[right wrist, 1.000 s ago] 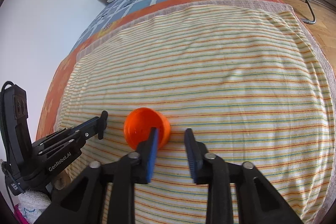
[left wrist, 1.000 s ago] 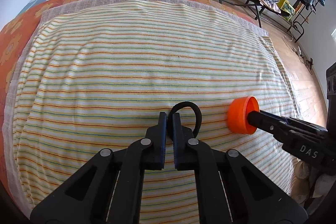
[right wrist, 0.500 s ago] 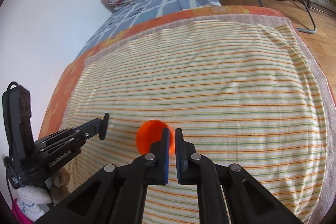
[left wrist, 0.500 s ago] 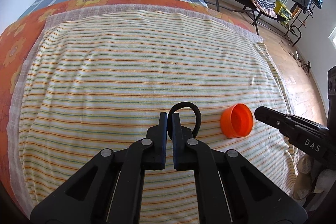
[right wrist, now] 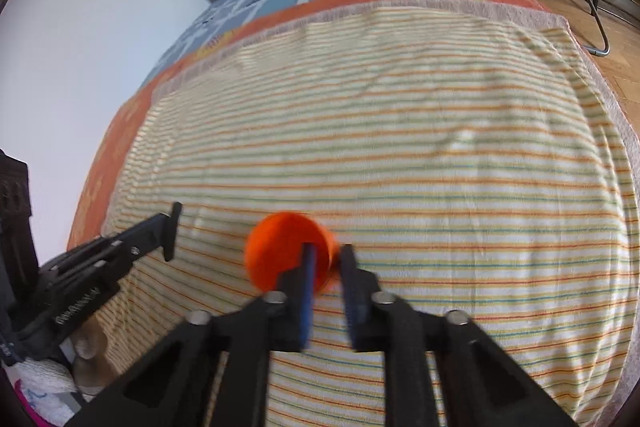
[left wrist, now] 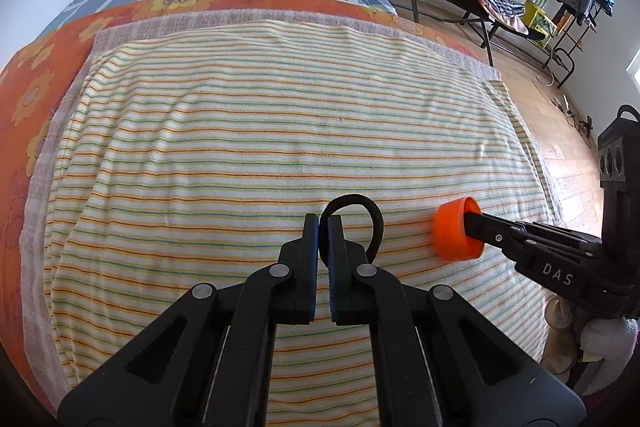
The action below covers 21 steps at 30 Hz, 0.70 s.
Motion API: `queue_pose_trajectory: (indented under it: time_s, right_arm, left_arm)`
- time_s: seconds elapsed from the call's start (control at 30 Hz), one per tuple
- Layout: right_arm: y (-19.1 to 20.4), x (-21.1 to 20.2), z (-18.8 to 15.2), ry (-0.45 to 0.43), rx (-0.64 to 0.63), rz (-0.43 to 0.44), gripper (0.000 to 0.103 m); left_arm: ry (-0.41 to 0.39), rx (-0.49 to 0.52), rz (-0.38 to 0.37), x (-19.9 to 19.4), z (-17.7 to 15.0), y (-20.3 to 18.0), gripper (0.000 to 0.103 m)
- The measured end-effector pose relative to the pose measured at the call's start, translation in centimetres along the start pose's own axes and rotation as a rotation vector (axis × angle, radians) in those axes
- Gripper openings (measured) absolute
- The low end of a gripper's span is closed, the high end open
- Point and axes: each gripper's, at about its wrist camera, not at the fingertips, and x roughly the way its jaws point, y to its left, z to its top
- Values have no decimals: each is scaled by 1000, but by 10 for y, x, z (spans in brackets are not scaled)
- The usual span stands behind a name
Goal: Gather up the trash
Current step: 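Lift the hair tie with the left gripper while the right lifts the orange cap, then carry the hair tie and the orange cap over the blue basket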
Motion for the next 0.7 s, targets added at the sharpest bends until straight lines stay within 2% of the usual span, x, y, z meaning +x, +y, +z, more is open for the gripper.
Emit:
queue_pose_trajectory:
  time_s: [0.3, 0.7]
  right_arm:
    - [8, -46, -9, -81, -47, -4, 2]
    - [50, -130, -73, -142, -190, 22, 2]
  left_arm:
    - [-39, 22, 3, -35, -10, 0, 2]
    - [-111, 56, -20, -111, -42, -4, 2]
